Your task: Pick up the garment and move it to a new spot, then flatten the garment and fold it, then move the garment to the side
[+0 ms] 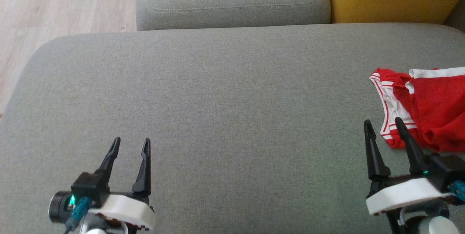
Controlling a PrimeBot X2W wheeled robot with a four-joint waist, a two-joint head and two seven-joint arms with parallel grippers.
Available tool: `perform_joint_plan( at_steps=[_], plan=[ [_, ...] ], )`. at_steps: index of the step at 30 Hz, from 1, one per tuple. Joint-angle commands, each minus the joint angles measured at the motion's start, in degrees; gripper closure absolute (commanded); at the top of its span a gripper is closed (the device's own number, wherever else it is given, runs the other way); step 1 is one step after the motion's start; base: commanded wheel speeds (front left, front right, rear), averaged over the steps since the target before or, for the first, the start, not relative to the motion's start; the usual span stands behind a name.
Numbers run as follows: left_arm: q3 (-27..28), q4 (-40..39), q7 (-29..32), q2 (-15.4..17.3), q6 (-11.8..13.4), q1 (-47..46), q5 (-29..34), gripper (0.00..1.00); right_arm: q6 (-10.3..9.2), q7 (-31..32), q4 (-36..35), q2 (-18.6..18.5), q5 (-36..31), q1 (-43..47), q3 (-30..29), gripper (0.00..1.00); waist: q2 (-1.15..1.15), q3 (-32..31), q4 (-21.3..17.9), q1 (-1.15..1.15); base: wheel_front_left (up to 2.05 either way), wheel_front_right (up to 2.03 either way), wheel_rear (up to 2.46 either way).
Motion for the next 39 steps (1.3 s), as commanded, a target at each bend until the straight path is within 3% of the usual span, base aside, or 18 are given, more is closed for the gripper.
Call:
perform_joint_plan(
  at_steps=[1, 37, 38, 39],
  plan=[
    [1.8, -2.3, -0.1, 1.2, 0.2, -1.6, -0.3, 0.0, 0.39, 0.1, -2.4, -0.2, 0.2, -0.9, 1.1, 0.0, 0.0, 0.0, 0.0, 0.0, 0.0, 0.0, 0.0],
    [0.3, -2.4, 0.1, 1.8, 1.2, -1.8, -1.1, 0.0, 0.39, 0.6, -2.8, -0.2, 1.2, -0.3, 0.6, 0.0, 0.0, 0.1, 0.5, 0.0, 0.0, 0.0, 0.0],
    [-1.4, 0.0, 0.2, 0.6, 1.0, 0.7, -0.5, 1.0, -0.01, 0.6, -0.1, 0.0, 0.9, 1.0, -0.4, 1.0, 0.0, 0.1, 0.5, 0.0, 0.0, 0.0, 0.0],
    [-1.5, 0.9, 0.2, 0.2, 1.0, 0.8, -0.6, 1.0, -0.02, 0.6, 0.9, 0.1, 1.0, 1.1, -0.3, 1.0, 0.0, 0.1, 0.5, 0.0, 0.0, 0.0, 0.0]
  ],
)
